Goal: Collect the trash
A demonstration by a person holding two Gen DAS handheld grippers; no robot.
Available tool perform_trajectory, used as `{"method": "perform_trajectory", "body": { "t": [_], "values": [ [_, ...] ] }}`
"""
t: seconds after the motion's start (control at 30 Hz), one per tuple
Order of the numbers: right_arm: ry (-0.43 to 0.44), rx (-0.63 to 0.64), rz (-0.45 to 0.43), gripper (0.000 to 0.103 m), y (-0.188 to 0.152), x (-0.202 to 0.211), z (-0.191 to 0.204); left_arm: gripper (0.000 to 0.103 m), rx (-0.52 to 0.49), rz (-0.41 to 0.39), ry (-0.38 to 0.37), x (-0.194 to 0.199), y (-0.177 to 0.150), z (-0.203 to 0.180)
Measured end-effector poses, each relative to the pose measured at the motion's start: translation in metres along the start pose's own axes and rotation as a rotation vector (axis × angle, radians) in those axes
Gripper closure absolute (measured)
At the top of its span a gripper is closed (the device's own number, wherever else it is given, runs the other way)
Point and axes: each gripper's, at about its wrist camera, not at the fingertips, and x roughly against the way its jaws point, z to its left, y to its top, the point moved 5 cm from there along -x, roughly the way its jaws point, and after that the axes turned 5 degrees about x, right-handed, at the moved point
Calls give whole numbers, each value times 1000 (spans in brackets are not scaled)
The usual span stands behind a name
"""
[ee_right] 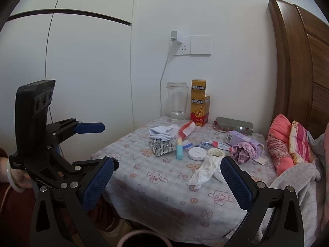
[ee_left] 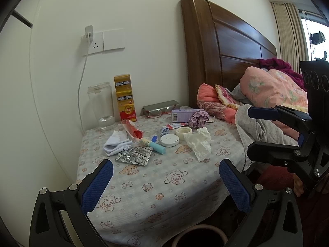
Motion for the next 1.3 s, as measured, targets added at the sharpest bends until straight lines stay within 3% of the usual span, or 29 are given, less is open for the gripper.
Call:
{"method": "perform_trajectory", "body": {
  "t": [1.3],
  "values": [
    [-4, -2, -1, 0, 0, 2, -1, 0, 4, 3, -2, -1, 0, 3]
  ]
}}
